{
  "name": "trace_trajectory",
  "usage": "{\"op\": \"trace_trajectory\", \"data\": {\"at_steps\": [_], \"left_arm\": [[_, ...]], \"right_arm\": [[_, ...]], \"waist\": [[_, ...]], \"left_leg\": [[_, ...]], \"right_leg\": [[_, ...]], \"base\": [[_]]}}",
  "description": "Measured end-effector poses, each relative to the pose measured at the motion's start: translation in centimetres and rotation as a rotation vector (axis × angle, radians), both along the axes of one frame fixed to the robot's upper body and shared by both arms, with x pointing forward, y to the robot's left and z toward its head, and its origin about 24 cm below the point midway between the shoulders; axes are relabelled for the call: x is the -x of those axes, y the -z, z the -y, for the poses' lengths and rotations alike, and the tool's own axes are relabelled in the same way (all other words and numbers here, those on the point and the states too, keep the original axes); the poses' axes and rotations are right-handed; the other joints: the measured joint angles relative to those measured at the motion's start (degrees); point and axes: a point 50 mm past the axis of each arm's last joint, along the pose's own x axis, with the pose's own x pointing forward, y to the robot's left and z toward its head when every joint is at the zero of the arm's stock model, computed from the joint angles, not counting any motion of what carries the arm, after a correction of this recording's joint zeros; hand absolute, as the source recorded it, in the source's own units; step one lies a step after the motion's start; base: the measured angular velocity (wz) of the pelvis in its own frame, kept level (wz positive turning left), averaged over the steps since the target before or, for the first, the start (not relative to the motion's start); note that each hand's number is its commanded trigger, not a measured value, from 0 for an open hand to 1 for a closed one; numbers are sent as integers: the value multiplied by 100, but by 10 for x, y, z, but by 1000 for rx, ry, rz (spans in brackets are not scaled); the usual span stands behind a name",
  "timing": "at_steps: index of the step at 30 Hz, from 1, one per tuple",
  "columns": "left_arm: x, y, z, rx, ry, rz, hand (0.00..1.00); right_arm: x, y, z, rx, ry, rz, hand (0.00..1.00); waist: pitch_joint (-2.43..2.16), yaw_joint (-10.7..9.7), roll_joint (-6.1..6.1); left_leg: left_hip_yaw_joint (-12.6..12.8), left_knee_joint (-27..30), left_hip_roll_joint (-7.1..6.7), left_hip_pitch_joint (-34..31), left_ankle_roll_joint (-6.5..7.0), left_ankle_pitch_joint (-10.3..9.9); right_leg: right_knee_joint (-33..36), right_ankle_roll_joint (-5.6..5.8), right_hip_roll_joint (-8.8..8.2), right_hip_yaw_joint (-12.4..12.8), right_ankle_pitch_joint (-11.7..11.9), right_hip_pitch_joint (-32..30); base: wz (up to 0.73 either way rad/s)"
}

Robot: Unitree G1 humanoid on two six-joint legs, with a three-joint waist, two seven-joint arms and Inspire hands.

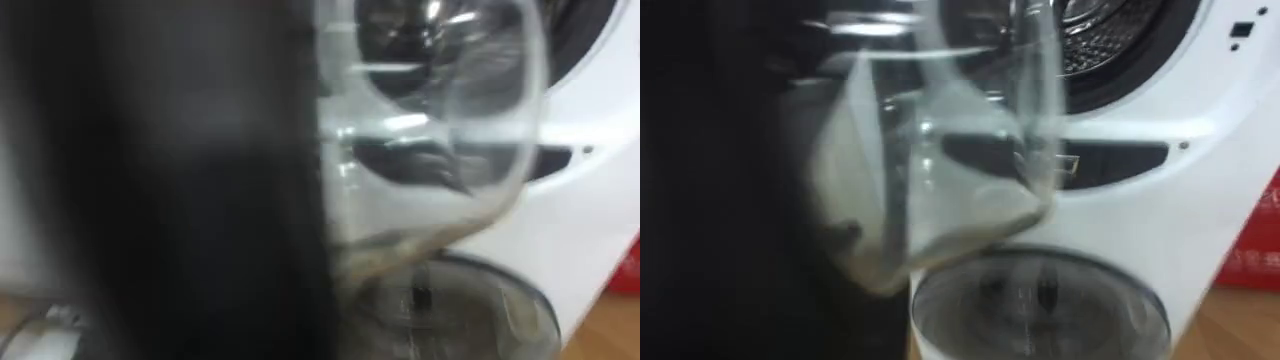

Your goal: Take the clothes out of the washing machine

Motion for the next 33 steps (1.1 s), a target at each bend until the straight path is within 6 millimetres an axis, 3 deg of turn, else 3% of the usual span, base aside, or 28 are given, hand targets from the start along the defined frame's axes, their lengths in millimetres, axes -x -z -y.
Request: {"op": "trace_trajectory", "data": {"at_steps": [4, 7, 15, 20, 28, 32, 33], "left_arm": [[3, 6, 22, 23, 92, -13, 0], [1, 4, 30, 48, 118, -5, 0], [-5, -4, 52, 89, 157, 36, 0], [-13, 3, 60, 103, 152, 38, 0], [-24, 35, 59, 70, 95, -37, 0], [-24, 78, 49, -31, 46, -185, 0], [-19, 103, 44, -101, 29, -287, 0]], "right_arm": [[-5, 2, -6, -10, -41, -1, 0], [-5, 3, -9, -18, -71, -11, 0], [-14, 4, -13, -27, -127, 1, 0], [-13, 4, -15, -30, -156, -11, 0], [-15, 4, -16, -47, -177, -8, 0], [-13, 5, -18, -51, -178, -9, 0], [-16, 4, -17, -48, -180, 0, 0]], "waist": [[22, -93, -29], [55, -120, -89], [57, -217, -98], [60, -226, -89], [79, -251, -158], [102, -202, -286], [103, -203, -309]], "left_leg": [[130, -40, 71, 0, -39, 41], [131, -63, 81, -10, -55, 53], [155, -104, 70, -96, -57, 53], [159, -132, 79, -82, -75, 43], [262, -156, 84, 27, -127, 6], [341, -185, 102, 81, -130, 41], [371, -190, 120, 83, -148, 31]], "right_leg": [[9, -31, 76, 189, -58, -89], [12, -49, 83, 169, -49, -109], [9, -62, 94, 172, -39, -232], [28, -67, 127, 170, -42, -241], [109, -92, 132, 280, -121, -217], [216, -127, 168, 417, -155, -275], [197, -151, 190, 450, -169, -280]], "base": [[-15], [-5], [0], [-1], [-10], [-13], [-12]]}}
